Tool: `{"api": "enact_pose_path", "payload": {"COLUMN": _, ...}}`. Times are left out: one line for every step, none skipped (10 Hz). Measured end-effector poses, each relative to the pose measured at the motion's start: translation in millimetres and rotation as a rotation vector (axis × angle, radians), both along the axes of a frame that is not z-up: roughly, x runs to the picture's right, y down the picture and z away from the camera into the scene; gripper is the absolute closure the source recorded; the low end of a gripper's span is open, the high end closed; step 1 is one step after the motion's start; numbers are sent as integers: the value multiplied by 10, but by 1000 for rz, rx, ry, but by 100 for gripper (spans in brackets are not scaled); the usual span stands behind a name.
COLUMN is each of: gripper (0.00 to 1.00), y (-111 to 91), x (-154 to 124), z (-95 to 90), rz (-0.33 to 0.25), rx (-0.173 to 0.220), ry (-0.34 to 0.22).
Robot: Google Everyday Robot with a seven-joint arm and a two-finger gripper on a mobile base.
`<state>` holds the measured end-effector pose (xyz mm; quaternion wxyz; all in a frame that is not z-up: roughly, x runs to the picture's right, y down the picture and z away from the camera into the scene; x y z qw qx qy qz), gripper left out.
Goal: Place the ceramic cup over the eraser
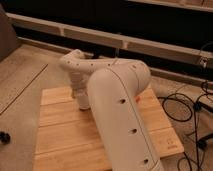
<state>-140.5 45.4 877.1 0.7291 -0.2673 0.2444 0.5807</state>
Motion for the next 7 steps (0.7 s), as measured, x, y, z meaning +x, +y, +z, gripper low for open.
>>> {"api": "enact_pose_path", "payload": {"gripper": 26, "y": -10, "x": -10, "z": -6, "rz": -6, "rx": 5, "ry": -8}}
{"api": "enact_pose_path", "payload": {"gripper": 35, "y": -3, "x": -16, "z": -14, "rz": -8, "rx": 7, "ry": -15}}
{"api": "enact_pose_path", "payload": {"gripper": 46, "y": 9, "x": -10, "z": -16, "rz": -10, "rx": 7, "ry": -18}}
{"api": "enact_pose_path", "payload": {"gripper": 53, "y": -13, "x": 7, "z": -26, "rz": -6, "rx": 10, "ry": -18}}
{"api": "enact_pose_path", "payload": {"gripper": 56, "y": -35, "x": 26, "z": -44, "rz": 0, "rx": 13, "ry": -16}}
{"api": "enact_pose_path", "payload": {"gripper": 54, "y": -49, "x": 37, "z": -53, "rz": 5, "rx": 16, "ry": -14}}
{"api": "enact_pose_path", "payload": {"gripper": 51, "y": -71, "x": 34, "z": -66, "rz": 9, "rx": 20, "ry": -18}}
